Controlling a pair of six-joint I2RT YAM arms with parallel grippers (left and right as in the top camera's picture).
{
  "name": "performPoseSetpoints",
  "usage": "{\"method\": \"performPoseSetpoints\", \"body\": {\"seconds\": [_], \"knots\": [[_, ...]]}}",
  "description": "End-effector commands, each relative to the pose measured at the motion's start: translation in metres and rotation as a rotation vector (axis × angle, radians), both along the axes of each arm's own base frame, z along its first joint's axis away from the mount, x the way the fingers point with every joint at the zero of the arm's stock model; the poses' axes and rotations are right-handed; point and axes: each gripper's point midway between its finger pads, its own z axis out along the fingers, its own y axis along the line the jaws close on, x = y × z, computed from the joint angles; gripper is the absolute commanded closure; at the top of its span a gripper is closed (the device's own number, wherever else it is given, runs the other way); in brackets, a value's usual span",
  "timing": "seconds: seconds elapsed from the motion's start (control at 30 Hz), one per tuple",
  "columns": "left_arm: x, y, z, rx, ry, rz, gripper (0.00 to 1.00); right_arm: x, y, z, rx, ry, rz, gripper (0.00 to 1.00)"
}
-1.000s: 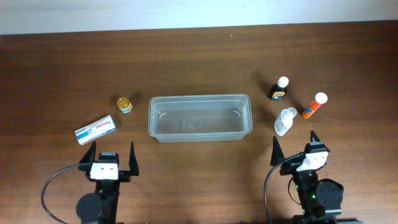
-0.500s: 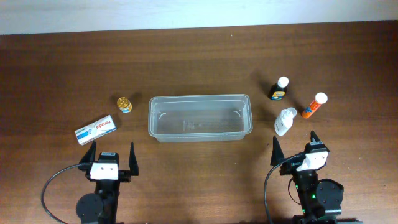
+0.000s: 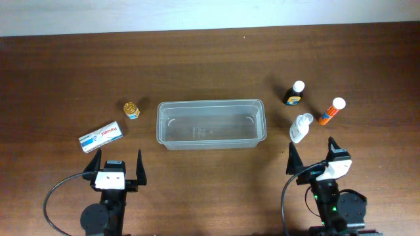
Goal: Pack container
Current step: 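Move the right gripper over the white squeeze bottle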
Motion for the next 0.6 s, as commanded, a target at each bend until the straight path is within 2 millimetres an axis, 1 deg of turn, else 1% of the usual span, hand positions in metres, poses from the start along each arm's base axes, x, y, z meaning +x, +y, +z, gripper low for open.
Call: {"method": "performPoseSetpoints", "body": {"seconds": [0.0,0.13,0.37,0.57], "knots": [[0.0,0.0,-0.001,0.013,-0.001,-0.002,0.01,-0.01,0.001,0.04,0.011,-0.064,0.007,0.02],[0.0,0.0,-0.001,0.013,-0.001,-0.002,0.01,-0.017,0.001,0.053,0.007,-0.05,0.007,0.02],[0.0,0.0,-0.001,0.013,-0.001,-0.002,0.01,-0.029,0.0,0.067,0.008,-0.007,0.004,0.02],[0.0,0.0,-0.001,0.013,-0.001,-0.002,0.01,-0.032,0.001,0.075,0.009,0.078,0.004,0.01]]}}
